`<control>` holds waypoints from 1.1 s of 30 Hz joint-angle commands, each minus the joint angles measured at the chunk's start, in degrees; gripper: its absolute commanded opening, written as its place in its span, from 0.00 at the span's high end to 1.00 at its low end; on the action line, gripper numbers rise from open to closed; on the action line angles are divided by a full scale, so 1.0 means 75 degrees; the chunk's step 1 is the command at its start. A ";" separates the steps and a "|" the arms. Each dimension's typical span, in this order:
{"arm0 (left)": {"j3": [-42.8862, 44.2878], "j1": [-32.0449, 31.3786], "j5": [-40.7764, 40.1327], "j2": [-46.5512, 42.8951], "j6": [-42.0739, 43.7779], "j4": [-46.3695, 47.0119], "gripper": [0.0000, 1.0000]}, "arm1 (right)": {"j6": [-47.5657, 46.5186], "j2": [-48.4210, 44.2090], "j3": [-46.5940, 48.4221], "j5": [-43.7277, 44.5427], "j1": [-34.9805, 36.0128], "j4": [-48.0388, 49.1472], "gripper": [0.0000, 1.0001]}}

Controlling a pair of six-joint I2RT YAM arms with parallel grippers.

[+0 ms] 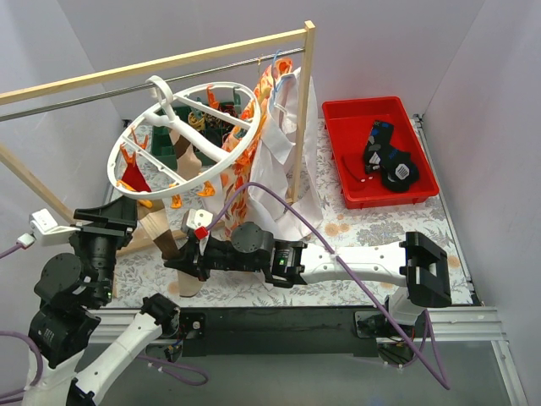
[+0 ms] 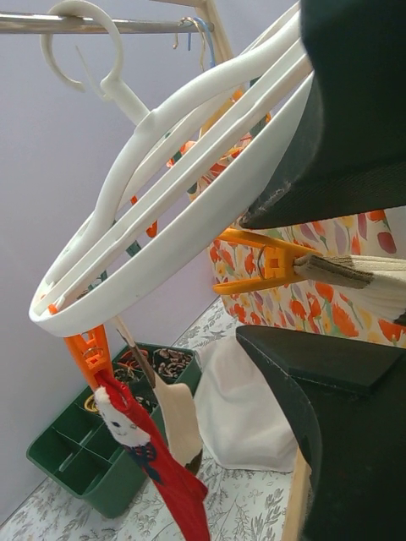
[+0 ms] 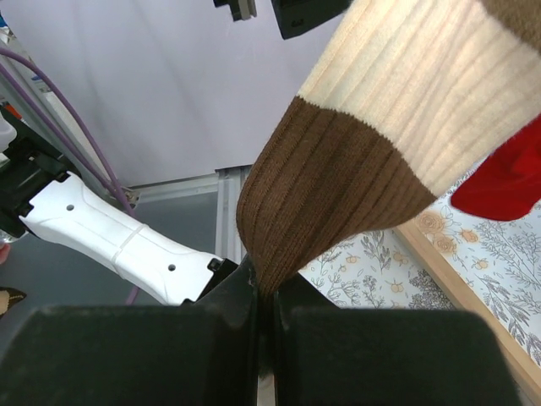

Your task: Remove the socks clipped to the hanger

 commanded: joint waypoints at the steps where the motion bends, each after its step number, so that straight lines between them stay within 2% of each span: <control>1: -0.0246 -0.0077 -0.0278 0.0194 0.0091 0.0379 0.55 | 0.0005 -0.0403 -0.0087 -0.0027 0.0031 0.0281 0.99; 12: -0.0762 -0.0089 -0.0289 0.0194 0.0043 0.1094 0.55 | 0.0005 -0.0462 -0.0180 -0.0085 0.0042 0.0293 0.99; 15: -0.0809 -0.0089 -0.0359 0.0264 0.0207 0.1281 0.62 | 0.0016 -0.0509 -0.0204 -0.0120 0.0031 0.0293 0.99; 20: -0.0704 -0.0089 -0.0570 0.0300 0.0360 0.1293 0.87 | 0.0052 -0.0602 -0.0297 -0.0132 0.0031 0.0305 0.99; 22: -0.0669 -0.0089 -0.0570 0.0300 0.0395 0.1270 0.90 | 0.0052 -0.0638 -0.0368 -0.0120 0.0042 0.0305 0.99; 24: -0.0634 -0.0089 -0.0512 0.0300 0.0418 0.1223 0.99 | 0.0075 -0.0696 -0.0426 -0.0132 0.0042 0.0293 0.99; 29: -0.0528 -0.0089 -0.0360 0.0276 0.0547 0.1118 1.00 | 0.0099 -0.0999 -0.0766 -0.0237 0.0042 0.0048 0.99; 33: -0.0318 -0.0089 -0.0289 0.0288 0.0840 0.0919 1.00 | -0.0007 -0.1585 -0.1374 -0.0203 0.0066 -0.0677 0.99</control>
